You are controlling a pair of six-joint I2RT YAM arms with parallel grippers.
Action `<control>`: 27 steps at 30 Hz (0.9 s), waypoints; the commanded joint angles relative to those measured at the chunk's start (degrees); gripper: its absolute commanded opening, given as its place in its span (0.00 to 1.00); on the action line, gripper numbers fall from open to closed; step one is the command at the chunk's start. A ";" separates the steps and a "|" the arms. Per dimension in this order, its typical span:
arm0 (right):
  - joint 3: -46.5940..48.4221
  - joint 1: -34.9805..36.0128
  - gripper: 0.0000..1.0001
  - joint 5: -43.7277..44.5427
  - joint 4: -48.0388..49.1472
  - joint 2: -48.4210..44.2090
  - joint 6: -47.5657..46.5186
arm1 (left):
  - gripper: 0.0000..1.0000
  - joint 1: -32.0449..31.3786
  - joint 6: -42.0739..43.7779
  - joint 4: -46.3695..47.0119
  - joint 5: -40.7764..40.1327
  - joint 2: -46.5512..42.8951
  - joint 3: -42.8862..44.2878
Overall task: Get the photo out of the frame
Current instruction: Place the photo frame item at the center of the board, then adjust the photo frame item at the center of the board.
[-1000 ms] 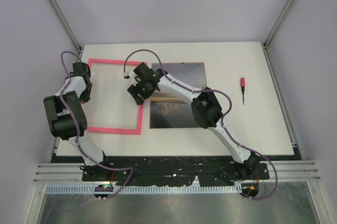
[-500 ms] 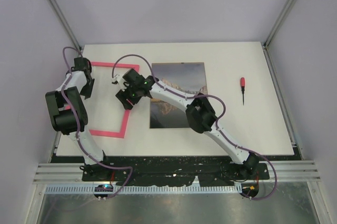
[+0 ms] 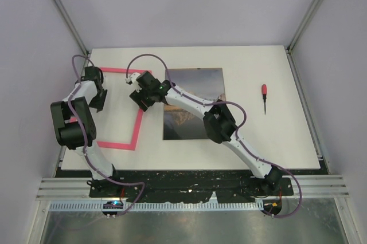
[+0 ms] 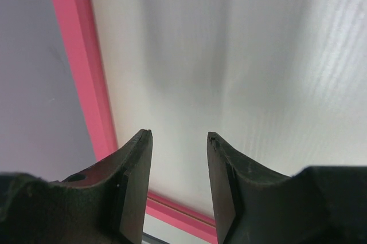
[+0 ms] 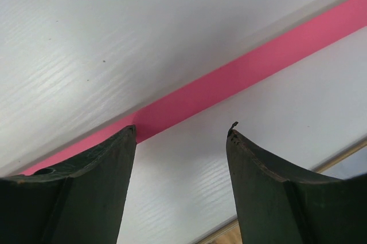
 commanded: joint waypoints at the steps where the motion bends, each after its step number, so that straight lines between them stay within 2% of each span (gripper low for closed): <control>1: -0.18 -0.79 0.68 5.40 2.12 -2.16 -2.05 | 0.47 -3.54 -1.03 0.29 2.37 -4.61 -2.50; 6: 0.08 -1.05 0.68 6.90 2.21 -2.86 -2.93 | 0.48 -8.89 -1.30 -0.32 1.51 -6.64 -4.88; 8: 0.00 -1.66 0.69 4.71 0.98 -5.40 -3.02 | 0.49 -11.36 -1.12 -0.93 0.80 -7.34 -5.84; 13: -6.67 -4.56 0.68 -4.43 -2.01 -18.73 -2.49 | 0.52 -17.51 0.19 -1.11 -2.10 -7.70 -6.82; 17: -21.33 -7.20 0.68 -6.81 -0.96 -32.20 -6.62 | 0.52 -20.42 0.72 -1.47 -2.37 -6.55 -7.25; 22: -47.41 -12.99 0.69 -7.78 3.43 -51.86 -13.20 | 0.53 -23.05 0.81 -1.81 -1.84 -7.08 -8.57; 25: -57.71 -19.65 0.69 -9.53 3.96 -59.62 -13.57 | 0.53 -24.81 0.90 -2.60 -1.40 -6.99 -8.92; 27: -60.02 -24.14 0.68 -11.29 3.88 -63.94 -13.22 | 0.53 -26.04 1.07 -2.78 -2.71 -6.73 -8.84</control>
